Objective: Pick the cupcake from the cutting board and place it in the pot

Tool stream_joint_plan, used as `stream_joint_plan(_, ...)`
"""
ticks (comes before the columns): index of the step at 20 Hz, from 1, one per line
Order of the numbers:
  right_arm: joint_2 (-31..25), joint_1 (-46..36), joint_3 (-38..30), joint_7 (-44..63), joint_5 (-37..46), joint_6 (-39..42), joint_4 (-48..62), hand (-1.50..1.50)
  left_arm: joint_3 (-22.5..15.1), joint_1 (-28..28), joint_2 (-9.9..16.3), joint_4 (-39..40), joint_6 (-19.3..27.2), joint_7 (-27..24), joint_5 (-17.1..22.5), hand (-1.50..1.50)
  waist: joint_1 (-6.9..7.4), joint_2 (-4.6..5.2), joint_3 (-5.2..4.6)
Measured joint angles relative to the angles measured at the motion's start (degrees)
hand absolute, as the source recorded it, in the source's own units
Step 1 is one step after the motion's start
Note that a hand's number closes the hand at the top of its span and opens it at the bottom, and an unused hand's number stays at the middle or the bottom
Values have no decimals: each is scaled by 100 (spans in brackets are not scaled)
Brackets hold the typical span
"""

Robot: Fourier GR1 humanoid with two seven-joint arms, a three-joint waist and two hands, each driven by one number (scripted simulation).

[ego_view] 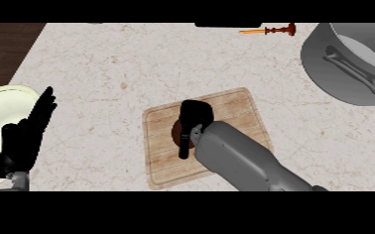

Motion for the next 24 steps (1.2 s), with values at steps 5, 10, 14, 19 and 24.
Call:
stream_joint_plan(5,-78,16,-82,-28,40,34,-67,150,57,0,-141,48,-10,-37,-123,0,-19,8,1)
stream_joint_plan(10,-1288,-26,-691,-1089,182,-113,242,150,79,-89,-159,52,-10,25,-149,0,-59,44,9)
stream_joint_plan(14,-2006,-245,-1048,-1862,454,-418,834,150,55,-20,-192,-30,-29,4,-167,0,7,60,8)
stream_joint_plan(19,-2458,-611,-1115,-2050,1121,-1123,1089,150,14,-7,-253,-55,4,37,-246,0,-10,39,5)
stream_joint_plan(24,-2825,-981,-1129,-1569,1868,-2012,899,150,103,55,-223,-10,-24,-10,-227,0,-76,-2,0)
